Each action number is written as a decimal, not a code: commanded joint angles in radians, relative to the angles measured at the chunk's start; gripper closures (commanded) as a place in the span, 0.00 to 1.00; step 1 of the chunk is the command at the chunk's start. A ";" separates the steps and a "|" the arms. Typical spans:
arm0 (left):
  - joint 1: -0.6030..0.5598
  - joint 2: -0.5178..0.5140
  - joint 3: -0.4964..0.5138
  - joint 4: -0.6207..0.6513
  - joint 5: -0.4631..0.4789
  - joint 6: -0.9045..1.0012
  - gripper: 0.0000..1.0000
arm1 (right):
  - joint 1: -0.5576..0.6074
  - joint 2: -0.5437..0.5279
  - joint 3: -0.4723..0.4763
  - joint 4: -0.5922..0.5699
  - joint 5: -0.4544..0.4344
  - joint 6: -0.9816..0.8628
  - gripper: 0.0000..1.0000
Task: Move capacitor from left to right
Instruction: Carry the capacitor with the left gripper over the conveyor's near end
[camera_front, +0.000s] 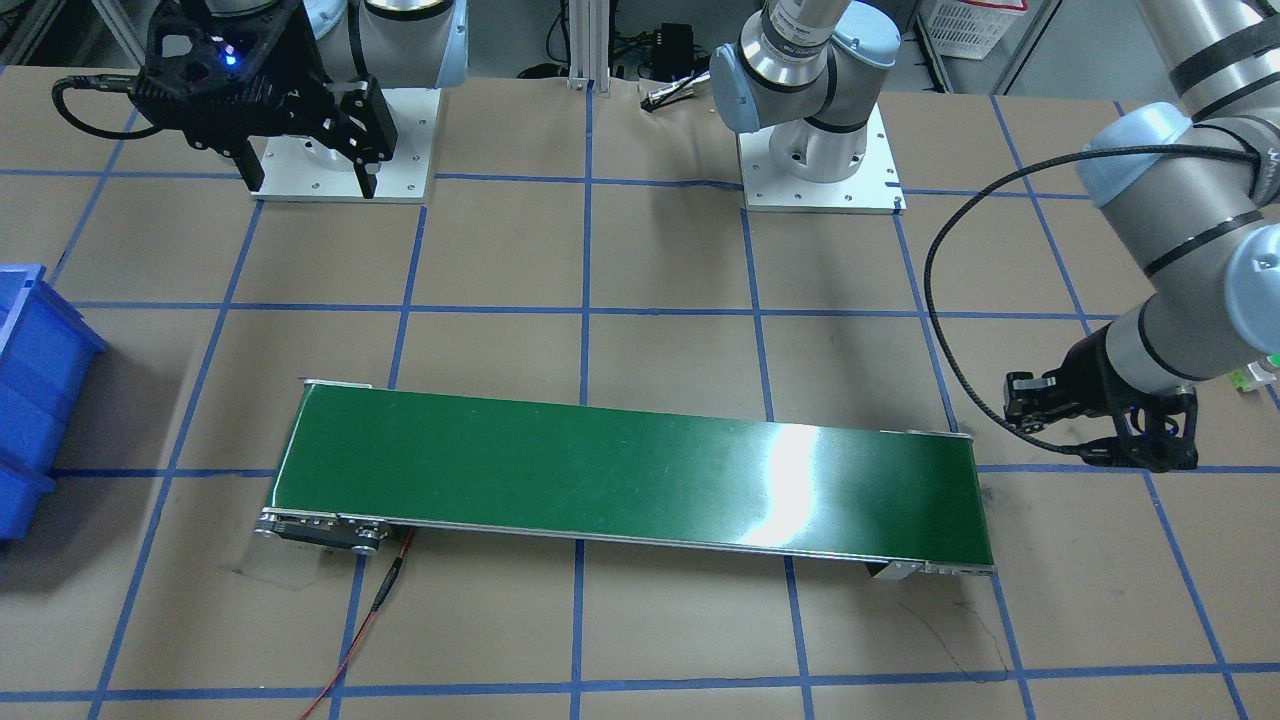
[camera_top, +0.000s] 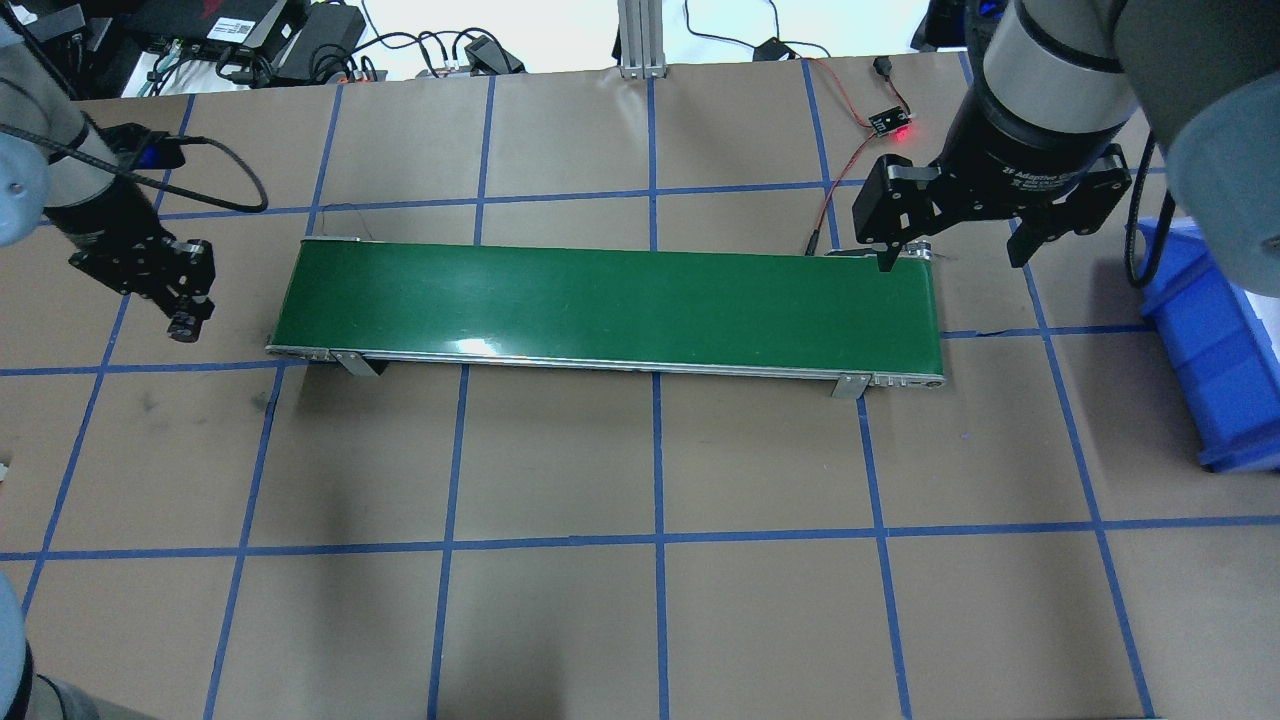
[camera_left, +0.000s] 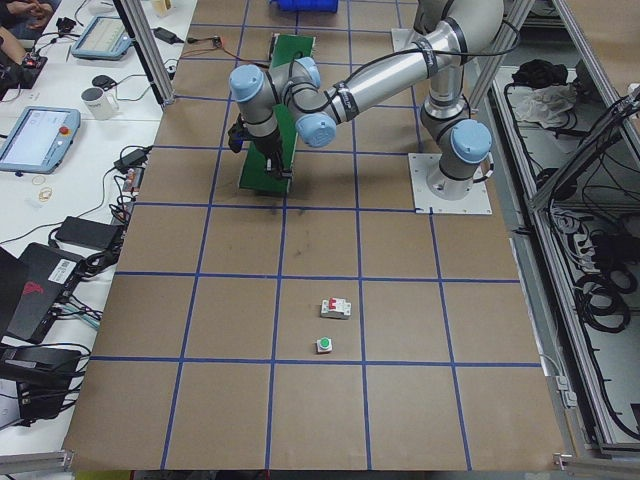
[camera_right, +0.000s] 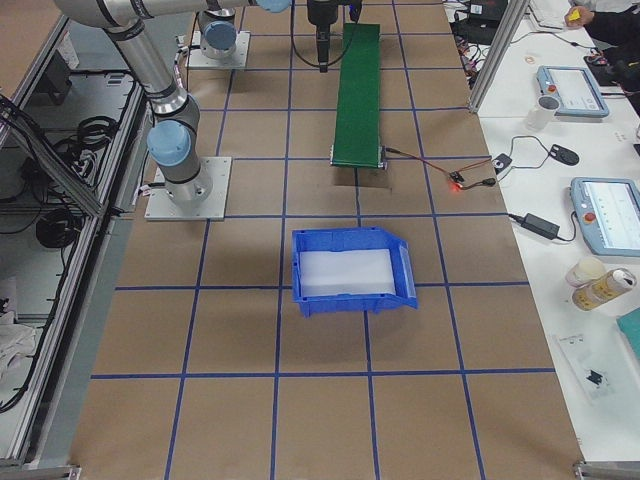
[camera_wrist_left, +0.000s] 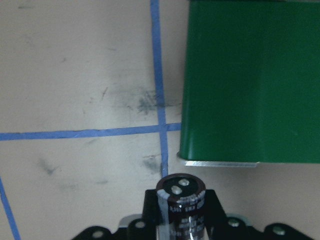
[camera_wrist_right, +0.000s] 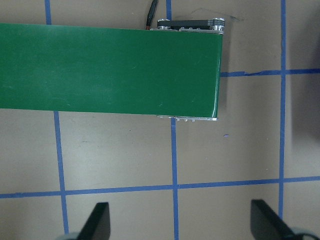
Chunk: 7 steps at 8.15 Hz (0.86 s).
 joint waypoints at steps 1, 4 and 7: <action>-0.067 -0.090 0.069 0.007 -0.048 -0.047 1.00 | 0.000 0.000 0.000 0.001 0.001 0.000 0.00; -0.102 -0.146 0.112 0.033 -0.048 -0.054 1.00 | 0.000 0.001 0.000 0.002 -0.002 0.000 0.00; -0.123 -0.167 0.100 0.097 -0.048 -0.074 1.00 | -0.002 0.000 -0.006 -0.001 0.000 -0.001 0.00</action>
